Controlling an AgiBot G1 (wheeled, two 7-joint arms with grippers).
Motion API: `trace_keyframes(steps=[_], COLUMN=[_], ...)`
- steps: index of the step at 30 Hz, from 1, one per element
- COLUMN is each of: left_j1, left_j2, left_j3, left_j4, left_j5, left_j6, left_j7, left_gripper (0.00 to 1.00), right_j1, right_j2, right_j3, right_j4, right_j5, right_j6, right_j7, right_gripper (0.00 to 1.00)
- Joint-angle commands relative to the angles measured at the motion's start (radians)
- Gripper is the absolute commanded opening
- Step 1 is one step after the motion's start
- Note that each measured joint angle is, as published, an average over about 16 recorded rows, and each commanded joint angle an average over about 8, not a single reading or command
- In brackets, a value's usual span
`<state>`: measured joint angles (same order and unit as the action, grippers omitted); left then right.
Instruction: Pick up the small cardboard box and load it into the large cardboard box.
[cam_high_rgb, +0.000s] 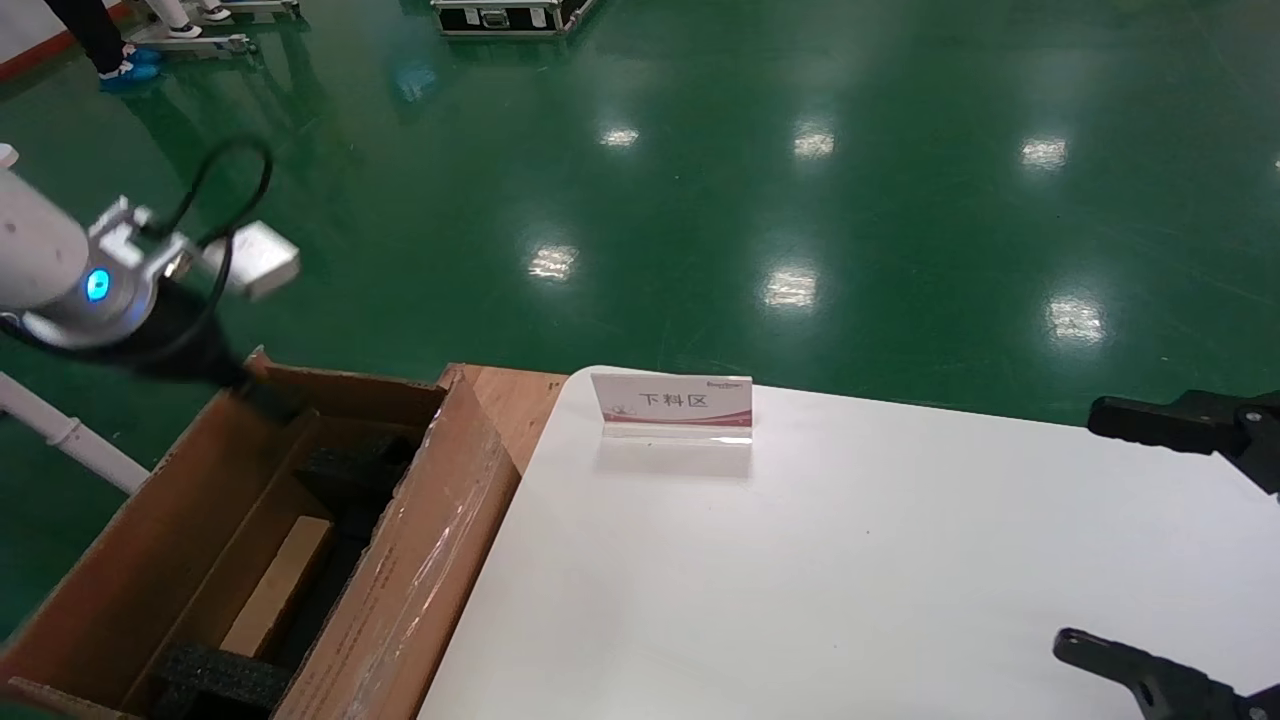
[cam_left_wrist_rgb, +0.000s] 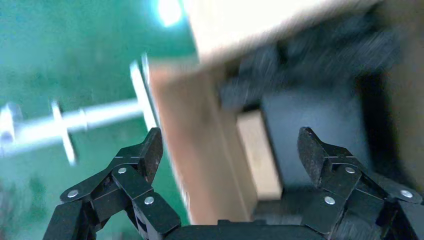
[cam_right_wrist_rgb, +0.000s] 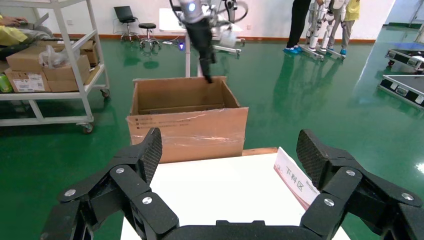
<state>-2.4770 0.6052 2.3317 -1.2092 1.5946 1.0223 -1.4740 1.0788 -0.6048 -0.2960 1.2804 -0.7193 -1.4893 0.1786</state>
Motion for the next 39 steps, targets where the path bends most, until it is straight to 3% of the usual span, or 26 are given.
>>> trace_keyframes(steps=[1,9,13,39], left_j1=[-0.044,-0.060,-0.014,0.616], left_j2=[-0.018,-0.002,0.009,0.008], left_j3=[-0.021,-0.064,-0.137,-0.988], left_j4=[-0.059,-0.142,-0.152,-0.118], left_j5=[0.006,0.002,-0.028,-0.400], left_j6=[-0.031,-0.075,-0.062,0.176], left_j7=[0.010,0.014,0.053,0.601], left_gripper=[1.00,1.00,1.00,1.00], right_j1=[0.000,0.000,0.000,0.000], right_j2=[0.000,0.000,0.000,0.000], right_j3=[0.000,0.000,0.000,0.000], right_j4=[0.000,0.000,-0.001,-0.001], right_j5=[0.000,0.000,0.000,0.000], right_j6=[0.000,0.000,0.000,0.000], right_j7=[0.000,0.000,0.000,-0.001], right_gripper=[1.00,1.00,1.00,1.00])
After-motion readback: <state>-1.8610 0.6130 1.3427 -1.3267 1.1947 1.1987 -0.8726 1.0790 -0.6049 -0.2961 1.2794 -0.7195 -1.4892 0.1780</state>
